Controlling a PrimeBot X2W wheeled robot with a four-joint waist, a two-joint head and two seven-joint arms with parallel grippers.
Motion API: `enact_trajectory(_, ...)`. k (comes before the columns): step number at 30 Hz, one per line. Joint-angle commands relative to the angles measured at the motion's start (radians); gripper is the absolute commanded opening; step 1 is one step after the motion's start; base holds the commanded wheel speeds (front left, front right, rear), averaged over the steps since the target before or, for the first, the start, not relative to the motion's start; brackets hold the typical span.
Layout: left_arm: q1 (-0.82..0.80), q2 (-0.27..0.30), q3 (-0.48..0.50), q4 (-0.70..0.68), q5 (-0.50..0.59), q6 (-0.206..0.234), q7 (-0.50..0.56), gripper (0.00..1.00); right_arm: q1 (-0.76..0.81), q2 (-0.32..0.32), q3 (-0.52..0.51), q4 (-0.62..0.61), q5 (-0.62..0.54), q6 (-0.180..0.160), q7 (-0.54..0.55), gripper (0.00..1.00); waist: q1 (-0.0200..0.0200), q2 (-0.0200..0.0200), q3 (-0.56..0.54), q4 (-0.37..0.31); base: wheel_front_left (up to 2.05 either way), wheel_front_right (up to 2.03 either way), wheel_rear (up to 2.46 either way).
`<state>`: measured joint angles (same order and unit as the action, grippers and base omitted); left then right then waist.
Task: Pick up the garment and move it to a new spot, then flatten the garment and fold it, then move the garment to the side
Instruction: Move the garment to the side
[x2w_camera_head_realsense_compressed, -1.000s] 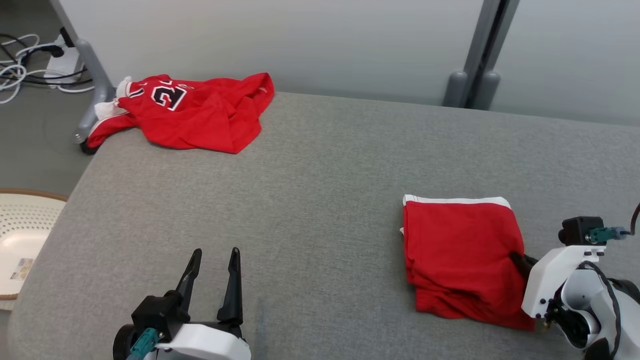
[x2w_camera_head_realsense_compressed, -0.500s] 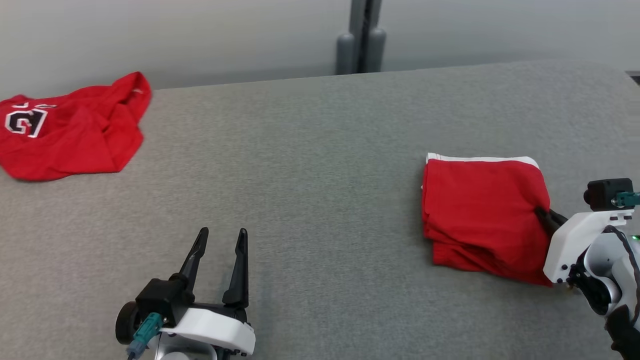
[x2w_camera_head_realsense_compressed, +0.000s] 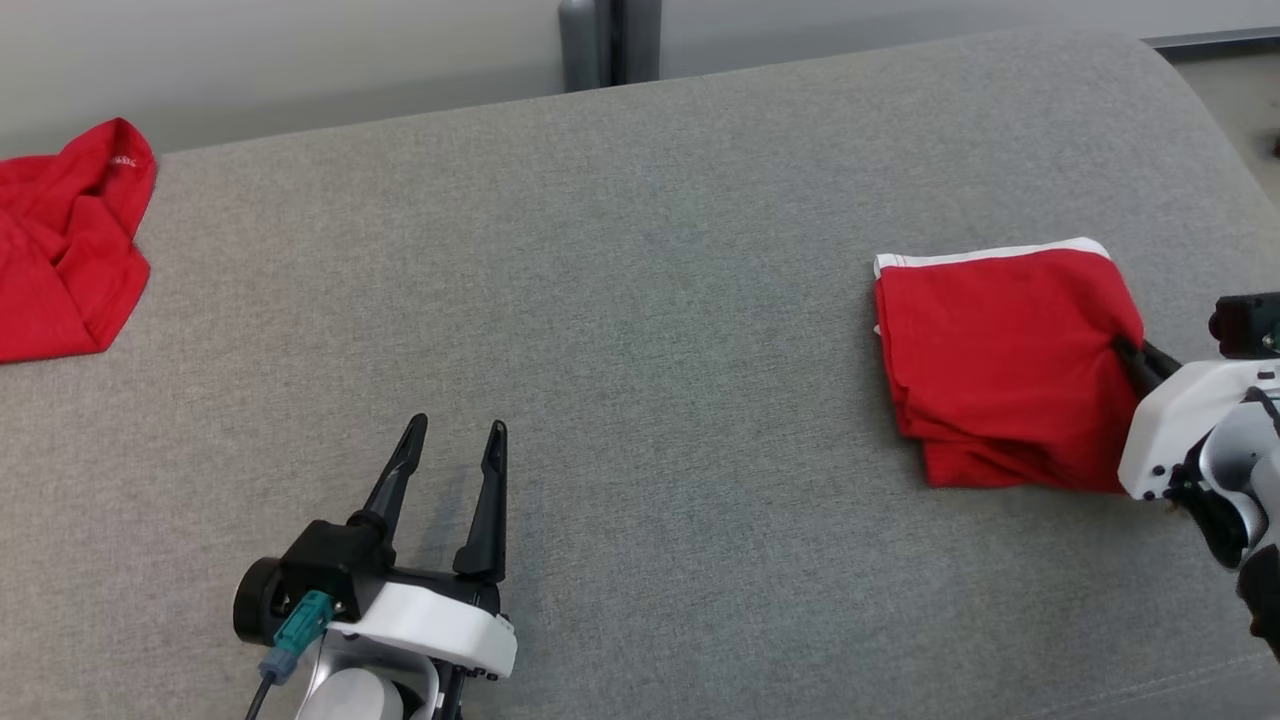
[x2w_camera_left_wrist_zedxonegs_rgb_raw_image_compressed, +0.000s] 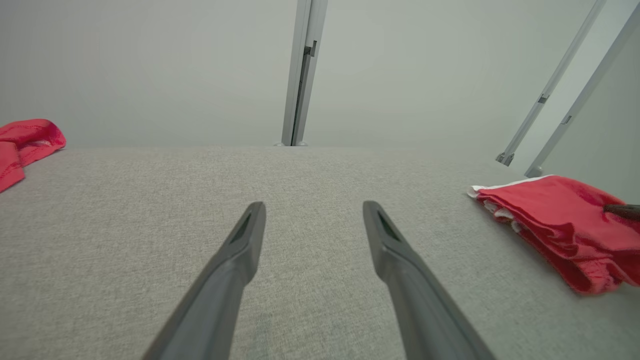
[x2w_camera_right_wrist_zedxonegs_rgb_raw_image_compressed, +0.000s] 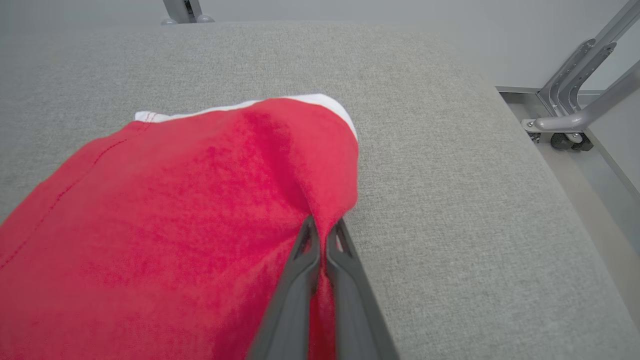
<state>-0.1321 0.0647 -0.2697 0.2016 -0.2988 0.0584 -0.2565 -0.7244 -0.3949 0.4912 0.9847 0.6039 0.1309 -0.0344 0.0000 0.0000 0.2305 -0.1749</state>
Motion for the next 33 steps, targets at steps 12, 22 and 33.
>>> enact_trajectory(12,-0.036,0.035,-0.007,-0.062,0.017,0.007,0.019,1.00,-0.170,-0.117,0.006,0.181,-0.134,0.000,-0.086,0.00,0.0000,0.0000,0.076,0.081,0.00,0.00,0.00)
enact_trajectory(22,-0.035,0.060,-0.016,-0.115,0.028,0.015,0.040,1.00,-0.261,-0.194,-0.011,0.273,-0.199,0.000,-0.110,0.00,0.0000,0.0000,0.119,0.114,0.00,0.00,0.00)
enact_trajectory(33,-0.029,0.068,-0.044,-0.148,0.043,0.024,0.066,1.00,-0.289,-0.183,-0.064,0.303,-0.312,0.000,-0.202,1.00,0.0000,0.0000,0.110,0.112,0.00,0.00,0.00)
